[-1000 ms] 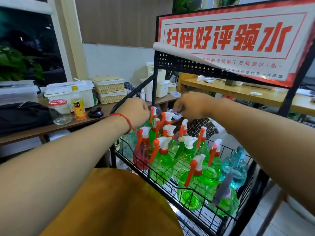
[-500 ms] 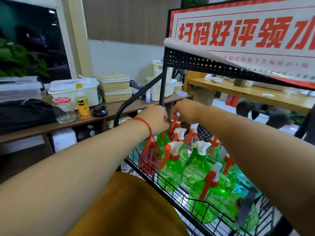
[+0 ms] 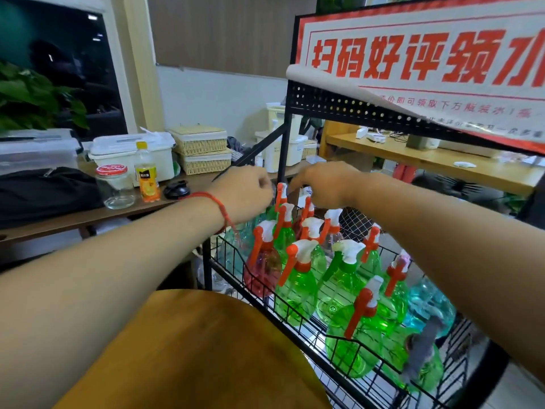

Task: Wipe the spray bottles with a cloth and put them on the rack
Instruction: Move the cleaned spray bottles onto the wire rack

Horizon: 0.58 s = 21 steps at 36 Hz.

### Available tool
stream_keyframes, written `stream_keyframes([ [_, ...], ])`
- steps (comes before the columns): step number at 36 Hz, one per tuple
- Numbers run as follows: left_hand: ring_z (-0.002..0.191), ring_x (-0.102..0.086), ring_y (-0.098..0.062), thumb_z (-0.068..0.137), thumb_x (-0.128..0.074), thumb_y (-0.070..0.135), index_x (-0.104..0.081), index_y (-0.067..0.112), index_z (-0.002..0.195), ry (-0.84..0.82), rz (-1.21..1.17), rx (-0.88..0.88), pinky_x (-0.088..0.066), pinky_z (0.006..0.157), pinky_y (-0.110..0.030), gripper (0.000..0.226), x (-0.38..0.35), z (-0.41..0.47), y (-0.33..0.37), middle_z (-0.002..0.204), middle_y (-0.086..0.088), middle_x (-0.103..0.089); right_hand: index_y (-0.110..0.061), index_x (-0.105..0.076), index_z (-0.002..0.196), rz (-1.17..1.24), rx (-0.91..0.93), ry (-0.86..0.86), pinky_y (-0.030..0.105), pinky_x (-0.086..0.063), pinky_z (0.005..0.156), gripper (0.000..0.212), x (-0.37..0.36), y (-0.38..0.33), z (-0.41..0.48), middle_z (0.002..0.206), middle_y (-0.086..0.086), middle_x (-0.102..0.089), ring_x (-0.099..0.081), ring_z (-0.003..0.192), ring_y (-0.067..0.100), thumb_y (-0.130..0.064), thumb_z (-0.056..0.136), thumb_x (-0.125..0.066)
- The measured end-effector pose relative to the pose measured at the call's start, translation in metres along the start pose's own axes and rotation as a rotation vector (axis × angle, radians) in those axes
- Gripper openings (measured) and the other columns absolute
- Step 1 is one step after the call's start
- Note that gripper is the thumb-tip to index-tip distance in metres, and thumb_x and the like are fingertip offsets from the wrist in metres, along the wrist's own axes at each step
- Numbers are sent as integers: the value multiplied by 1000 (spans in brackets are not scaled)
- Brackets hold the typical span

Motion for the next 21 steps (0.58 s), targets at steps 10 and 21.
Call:
stream_keyframes([
  [10,97,-67,-32,99,-63,38,-74,19,105,-85,263,-39,-55,82,-39,23,-28,-44,-8,101,-9,-70,-38,-69,136,98,66,-154,47,-53,105,35,10,-27,2,136,-7,-69,-65,120,20,-36,101,-71],
  [21,77,-60,-32,102,-58,30,-55,16,80,-61,262,-71,-46,65,-37,26,-37,-39,-15,71,-3,-48,-21,-67,142,157,15,-153,28,-42,98,37,11,-33,0,142,0,-66,-63,127,23,-28,105,-65],
])
Point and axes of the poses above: each hand's wrist, its own z-axis towards the middle knuckle, its own x-axis out of the back of the hand, y = z × x, the point moved 1 cm from there along z, towards the middle knuckle
